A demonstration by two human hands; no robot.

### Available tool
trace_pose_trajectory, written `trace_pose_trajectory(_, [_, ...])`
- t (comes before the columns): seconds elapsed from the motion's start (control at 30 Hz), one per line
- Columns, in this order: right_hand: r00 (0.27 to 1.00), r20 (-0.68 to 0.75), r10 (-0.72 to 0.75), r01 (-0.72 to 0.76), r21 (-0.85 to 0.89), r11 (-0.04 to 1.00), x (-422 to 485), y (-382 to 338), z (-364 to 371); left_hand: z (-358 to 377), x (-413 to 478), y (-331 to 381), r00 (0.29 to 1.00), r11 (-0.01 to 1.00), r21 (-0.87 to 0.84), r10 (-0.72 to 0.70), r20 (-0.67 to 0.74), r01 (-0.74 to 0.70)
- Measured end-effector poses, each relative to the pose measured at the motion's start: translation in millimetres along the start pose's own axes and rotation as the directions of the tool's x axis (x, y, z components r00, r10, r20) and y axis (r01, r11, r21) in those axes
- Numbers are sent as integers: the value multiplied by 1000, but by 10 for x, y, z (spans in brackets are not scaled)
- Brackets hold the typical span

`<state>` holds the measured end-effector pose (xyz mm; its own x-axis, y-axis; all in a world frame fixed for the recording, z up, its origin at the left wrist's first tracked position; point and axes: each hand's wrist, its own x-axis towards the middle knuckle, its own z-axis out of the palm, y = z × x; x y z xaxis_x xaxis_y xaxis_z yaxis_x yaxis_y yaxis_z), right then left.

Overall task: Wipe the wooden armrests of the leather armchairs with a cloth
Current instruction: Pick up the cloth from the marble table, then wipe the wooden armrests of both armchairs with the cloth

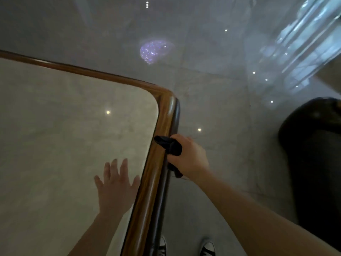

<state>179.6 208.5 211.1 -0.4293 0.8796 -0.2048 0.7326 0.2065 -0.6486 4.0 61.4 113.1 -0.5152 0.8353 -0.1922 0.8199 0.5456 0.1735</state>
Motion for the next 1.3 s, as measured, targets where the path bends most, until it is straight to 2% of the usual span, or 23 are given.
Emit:
trace_pose_trajectory(0.17, [992, -74, 106, -97, 119, 988, -410, -49, -528, -462, -187, 458, 989, 990, 14, 143, -32, -142])
trace_pose_trajectory(0.33, [975, -156, 159, -140, 128, 982, -909, -28, -876, -811, -455, 857, 961, 960, 35, 277, -2, -277])
trace_pose_trajectory(0.63, [888, -304, 345, -252, 305, 918, -1838, 298, -1448, -1239, -898, 1554, 887, 887, 37, 461, 8, -461])
trace_pose_trajectory(0.83, [783, -378, 494, -322, 433, 842, -2560, 842, -1914, -1341, -1346, 2346, 796, 794, 61, 605, 19, -604])
trace_pose_trajectory(1.1, [661, -462, 591, -399, 450, 799, -3527, 1734, -2564, -1247, -2125, 3576, 680, 675, 82, 728, 87, -733])
trace_pose_trajectory(1.23, [569, -513, 643, -411, 499, 763, -4096, 2187, -2832, -1122, -2567, 4159, 620, 612, 100, 772, 138, -784])
trace_pose_trajectory(1.3, [513, -536, 670, -436, 510, 741, -4402, 2386, -2979, -1056, -2790, 4485, 568, 562, 85, 807, 161, -823])
